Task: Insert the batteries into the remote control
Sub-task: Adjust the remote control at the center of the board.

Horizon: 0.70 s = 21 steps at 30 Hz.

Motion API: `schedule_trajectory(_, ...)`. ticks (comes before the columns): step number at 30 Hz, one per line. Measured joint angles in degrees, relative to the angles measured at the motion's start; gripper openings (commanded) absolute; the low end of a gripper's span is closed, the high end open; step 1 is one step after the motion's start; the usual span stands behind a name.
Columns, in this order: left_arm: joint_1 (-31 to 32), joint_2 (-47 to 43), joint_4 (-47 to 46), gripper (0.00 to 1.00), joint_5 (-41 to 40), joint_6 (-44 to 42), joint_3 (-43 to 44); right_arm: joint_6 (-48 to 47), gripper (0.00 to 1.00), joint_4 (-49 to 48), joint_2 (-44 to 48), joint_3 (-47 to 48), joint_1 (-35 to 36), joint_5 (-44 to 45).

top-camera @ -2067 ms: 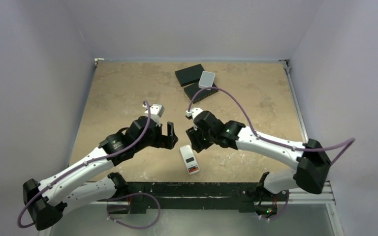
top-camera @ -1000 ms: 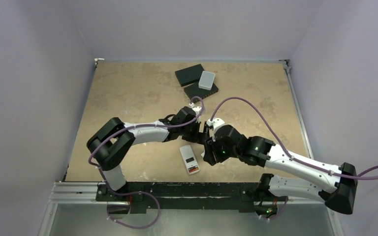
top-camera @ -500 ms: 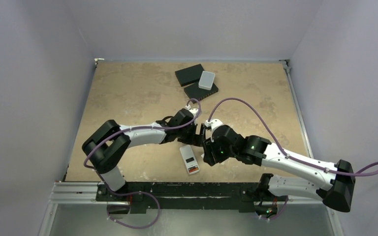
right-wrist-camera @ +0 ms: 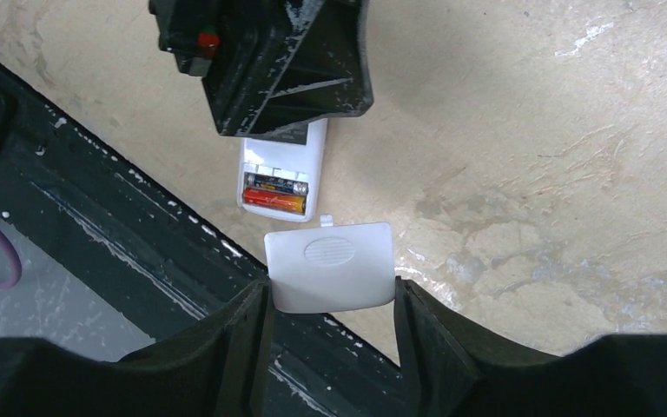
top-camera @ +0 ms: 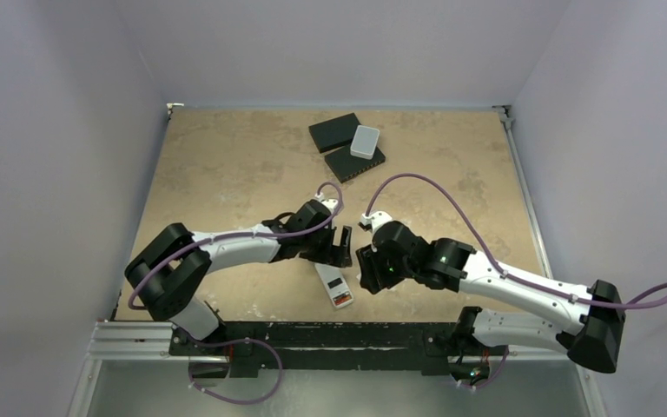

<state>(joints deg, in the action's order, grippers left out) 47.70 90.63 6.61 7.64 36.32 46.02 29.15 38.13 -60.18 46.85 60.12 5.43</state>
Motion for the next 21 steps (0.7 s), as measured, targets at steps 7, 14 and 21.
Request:
schedule_trajectory(7, 0.0, -2.7, 0.8, 0.86, -0.4, 0.1, -2.5, 0.0, 0.40, 0.1, -0.6, 0.0, 0.3, 0.0)
schedule_trajectory(14, 0.0, -6.0, 0.7, 0.86, -0.5, 0.5, -5.7, 0.0, 0.40, 0.0, -1.6, 0.0, 0.4, -0.3)
schedule_trajectory(21, 0.0, -10.6, 0.7, 0.86, -0.4, 2.3, -9.8, -0.3, 0.40, -0.6, -4.4, 0.0, 0.5, -0.8)
